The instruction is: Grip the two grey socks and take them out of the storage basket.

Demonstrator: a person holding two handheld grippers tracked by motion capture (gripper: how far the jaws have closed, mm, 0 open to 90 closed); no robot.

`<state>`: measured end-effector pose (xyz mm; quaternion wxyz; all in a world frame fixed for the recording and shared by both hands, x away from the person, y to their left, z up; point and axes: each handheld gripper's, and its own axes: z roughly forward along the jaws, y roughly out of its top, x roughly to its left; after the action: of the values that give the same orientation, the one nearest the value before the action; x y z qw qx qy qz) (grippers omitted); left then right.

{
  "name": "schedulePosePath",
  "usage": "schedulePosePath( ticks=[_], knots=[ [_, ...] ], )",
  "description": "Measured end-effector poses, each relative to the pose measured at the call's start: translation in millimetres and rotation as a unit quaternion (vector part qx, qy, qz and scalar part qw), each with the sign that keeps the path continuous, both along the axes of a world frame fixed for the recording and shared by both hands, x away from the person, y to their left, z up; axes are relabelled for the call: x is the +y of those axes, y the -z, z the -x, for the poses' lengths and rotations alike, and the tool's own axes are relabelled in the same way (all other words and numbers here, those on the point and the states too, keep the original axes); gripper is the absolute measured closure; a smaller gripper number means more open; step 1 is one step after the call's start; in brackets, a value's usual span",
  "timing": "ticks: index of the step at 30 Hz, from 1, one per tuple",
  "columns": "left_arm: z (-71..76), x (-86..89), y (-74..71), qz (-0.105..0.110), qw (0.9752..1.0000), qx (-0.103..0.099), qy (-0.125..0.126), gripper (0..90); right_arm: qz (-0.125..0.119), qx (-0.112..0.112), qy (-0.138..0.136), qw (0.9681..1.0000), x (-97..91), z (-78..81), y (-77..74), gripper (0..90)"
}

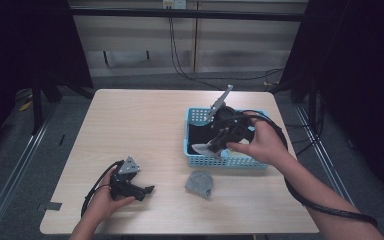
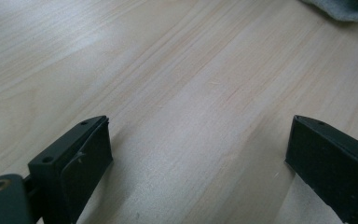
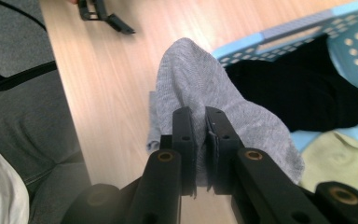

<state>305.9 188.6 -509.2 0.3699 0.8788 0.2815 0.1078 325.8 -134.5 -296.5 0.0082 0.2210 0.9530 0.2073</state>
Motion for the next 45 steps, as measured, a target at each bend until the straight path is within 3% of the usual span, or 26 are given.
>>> schedulePosePath(
  ticks=[11, 18, 20, 23, 35, 45],
  knots=[
    [-0.2, 0.0, 0.0, 0.0, 1.0, -0.001, 0.001, 6.1, -0.013, 0.013, -0.048, 0.9987, 25.7, 21.4, 18.0, 84.3],
    [0.0, 0.0, 0.0, 0.0, 1.0, 0.0, 0.0, 6.1, -0.017, 0.023, -0.057, 0.998, 35.6, 26.6, 36.8, 82.7],
    [-0.2, 0.0, 0.0, 0.0, 1.0, -0.001, 0.001, 6.1, -0.026, 0.031, -0.055, 0.9977, 38.1, 26.3, 44.1, 71.6],
    [0.0, 0.0, 0.0, 0.0, 1.0, 0.0, 0.0, 6.1, -0.018, 0.022, -0.048, 0.9984, 39.6, 26.5, 50.5, 53.2],
    [-0.1, 0.0, 0.0, 0.0, 1.0, -0.001, 0.001, 6.1, -0.025, 0.03, -0.007, 0.9992, 9.8, 21.7, 63.7, 39.2],
    [-0.2, 0.1, 0.0, 0.0, 1.0, 0.0, 0.001, 6.1, -0.014, 0.027, 0.021, 0.9993, -21.4, 28.5, 88.4, 34.4]
  ],
)
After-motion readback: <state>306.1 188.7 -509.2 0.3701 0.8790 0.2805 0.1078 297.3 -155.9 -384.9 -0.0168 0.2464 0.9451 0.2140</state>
